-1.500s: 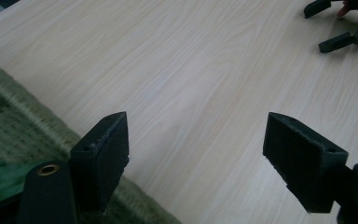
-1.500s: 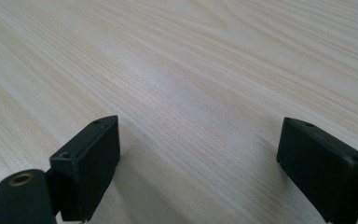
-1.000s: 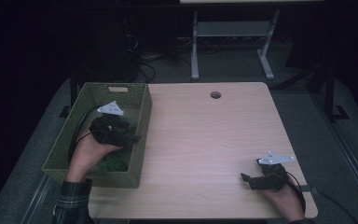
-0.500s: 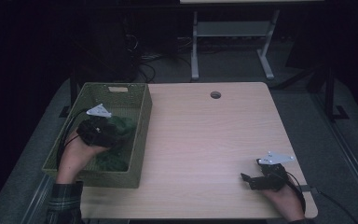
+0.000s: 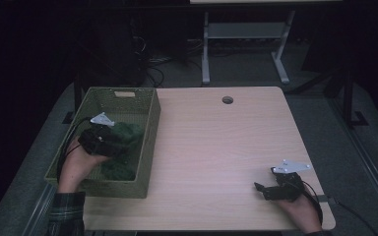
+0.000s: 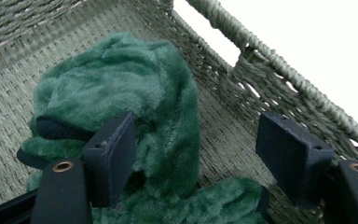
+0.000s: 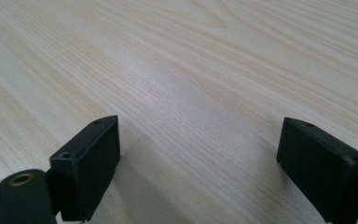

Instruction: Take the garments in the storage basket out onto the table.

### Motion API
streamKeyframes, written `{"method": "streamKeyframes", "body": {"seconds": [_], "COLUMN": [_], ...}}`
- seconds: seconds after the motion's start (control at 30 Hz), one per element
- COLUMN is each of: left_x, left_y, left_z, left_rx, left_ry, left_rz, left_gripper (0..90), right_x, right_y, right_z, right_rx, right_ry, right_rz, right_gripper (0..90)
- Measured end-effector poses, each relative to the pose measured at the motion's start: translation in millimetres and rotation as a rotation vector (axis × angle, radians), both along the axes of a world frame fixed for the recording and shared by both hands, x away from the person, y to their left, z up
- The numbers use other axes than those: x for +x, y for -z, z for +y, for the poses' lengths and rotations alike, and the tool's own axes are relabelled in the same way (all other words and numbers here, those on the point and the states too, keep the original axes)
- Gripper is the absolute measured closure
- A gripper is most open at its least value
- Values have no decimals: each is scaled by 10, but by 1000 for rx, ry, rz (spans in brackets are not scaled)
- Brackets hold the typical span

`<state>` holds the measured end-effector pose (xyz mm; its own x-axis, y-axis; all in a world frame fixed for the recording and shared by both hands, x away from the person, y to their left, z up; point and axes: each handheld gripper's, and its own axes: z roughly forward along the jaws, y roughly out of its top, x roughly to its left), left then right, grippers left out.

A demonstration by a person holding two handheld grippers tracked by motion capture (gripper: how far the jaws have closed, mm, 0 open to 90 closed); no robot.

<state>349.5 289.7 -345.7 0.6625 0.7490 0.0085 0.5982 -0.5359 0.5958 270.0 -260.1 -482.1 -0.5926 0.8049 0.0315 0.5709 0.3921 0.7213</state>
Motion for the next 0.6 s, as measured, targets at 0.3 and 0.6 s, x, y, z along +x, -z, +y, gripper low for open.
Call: {"method": "streamKeyframes", "body": {"seconds": [0.3, 0.6], "left_x": [28, 102], "left_y": [87, 233], "left_z": [46, 72], "left_rx": [27, 82], "left_ry": [-18, -36], "left_rz": [18, 50], "left_gripper": [228, 192], "right_x": [2, 2], "right_y": [0, 1], "right_z": [-1, -1], "right_rx": [-1, 0], "right_ry": [-1, -2], "right_rz": [-3, -4], "right_gripper": [128, 128]}}
